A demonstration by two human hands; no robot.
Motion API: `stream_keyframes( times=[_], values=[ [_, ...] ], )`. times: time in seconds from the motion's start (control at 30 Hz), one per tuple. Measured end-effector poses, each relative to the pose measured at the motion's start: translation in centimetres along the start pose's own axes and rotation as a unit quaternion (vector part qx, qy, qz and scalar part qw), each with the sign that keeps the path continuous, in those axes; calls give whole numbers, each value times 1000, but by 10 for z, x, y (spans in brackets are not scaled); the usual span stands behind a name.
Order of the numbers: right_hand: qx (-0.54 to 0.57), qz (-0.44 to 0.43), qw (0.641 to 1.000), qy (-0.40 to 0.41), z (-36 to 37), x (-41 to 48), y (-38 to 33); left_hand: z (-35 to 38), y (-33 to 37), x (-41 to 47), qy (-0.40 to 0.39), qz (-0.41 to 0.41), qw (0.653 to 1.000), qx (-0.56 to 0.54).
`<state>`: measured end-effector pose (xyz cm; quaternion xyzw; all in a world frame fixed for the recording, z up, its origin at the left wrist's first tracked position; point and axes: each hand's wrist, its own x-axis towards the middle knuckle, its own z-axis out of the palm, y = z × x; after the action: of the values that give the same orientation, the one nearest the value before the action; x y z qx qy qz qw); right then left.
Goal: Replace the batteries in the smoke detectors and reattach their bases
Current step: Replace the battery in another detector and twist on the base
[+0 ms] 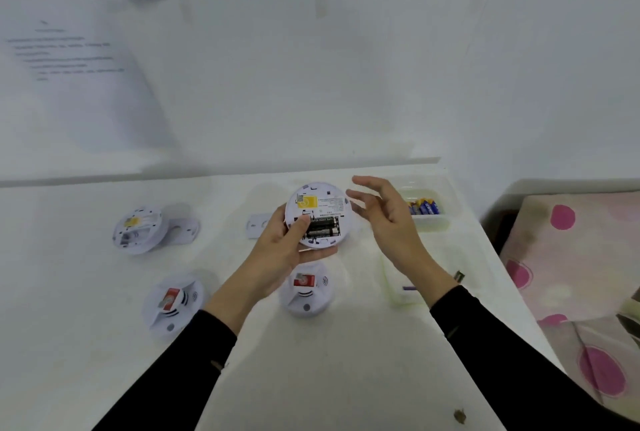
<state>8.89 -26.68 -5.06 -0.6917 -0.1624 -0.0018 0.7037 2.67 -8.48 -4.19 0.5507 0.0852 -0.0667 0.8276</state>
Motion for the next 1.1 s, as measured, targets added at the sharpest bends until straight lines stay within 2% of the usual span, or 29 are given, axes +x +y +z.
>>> stream_keyframes(
  times=[0.07, 0.13, 0.2, 0.3, 0.37, 0.43, 0.53, 0.6, 0.67, 0.7, 0.73, 0.8, 0.83, 0.9, 1.0, 1.1],
  values=[
    [-68, 11, 997, -33, 25, 10, 8, -23, 12, -9, 23, 11, 1000, -14],
    [-184, 29, 977, -100, 53, 19, 17, -46, 25, -19, 45, 24, 998, -30],
    [-313, 40, 934, -171, 81, 27, 25, -69, 38, -28, 60, 33, 997, -40],
    [-455, 50, 849, -265, 115, 46, 38, -100, 58, -40, 81, 40, 994, -54],
    [-527, 42, 794, -299, 128, 59, 47, -119, 69, -46, 89, 41, 993, -59],
    [-562, 39, 767, -306, 136, 67, 53, -137, 79, -51, 91, 40, 993, -58],
    [-554, 53, 776, -296, 141, 68, 58, -157, 90, -55, 93, 39, 993, -64],
    [-566, 35, 771, -290, 143, 65, 61, -166, 95, -55, 94, 37, 993, -67],
    [-565, 26, 782, -262, 146, 63, 60, -172, 97, -54, 96, 27, 991, -85],
    [-552, 26, 801, -228, 149, 63, 58, -174, 98, -53, 97, 19, 990, -99],
    [-518, 26, 836, -176, 152, 61, 54, -177, 99, -53, 94, 9, 989, -114],
    [-388, 28, 920, -39, 163, 55, 36, -181, 100, -52, 79, -11, 987, -139],
    [-315, 22, 949, 23, 171, 49, 23, -183, 100, -52, 76, -14, 986, -150],
    [-215, -3, 972, 91, 190, 35, -6, -185, 97, -49, 77, -7, 983, -169],
    [-155, -58, 981, 98, 219, 14, -38, -183, 92, -43, 89, -1, 982, -169],
    [-178, -77, 979, 61, 244, -2, -42, -180, 90, -40, 87, -12, 985, -149]
  ],
)
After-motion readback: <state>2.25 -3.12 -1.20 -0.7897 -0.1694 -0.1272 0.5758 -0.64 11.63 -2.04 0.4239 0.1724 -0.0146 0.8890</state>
